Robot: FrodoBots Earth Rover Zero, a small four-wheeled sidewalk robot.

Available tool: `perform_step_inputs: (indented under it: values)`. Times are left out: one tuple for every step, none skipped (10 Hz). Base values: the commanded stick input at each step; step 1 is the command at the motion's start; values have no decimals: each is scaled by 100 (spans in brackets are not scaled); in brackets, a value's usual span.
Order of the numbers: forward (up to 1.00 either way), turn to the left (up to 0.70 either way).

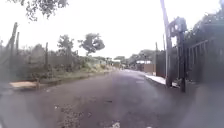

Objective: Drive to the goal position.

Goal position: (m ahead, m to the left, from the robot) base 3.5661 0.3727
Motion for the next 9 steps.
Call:
perform_step_inputs:
  values:
    - [50,0]
    - [50,0]
    - [50,0]
    - [50,0]
    - [50,0]
    - [50,0]
    - [50,0]
    - [50,0]
    - [50,0]
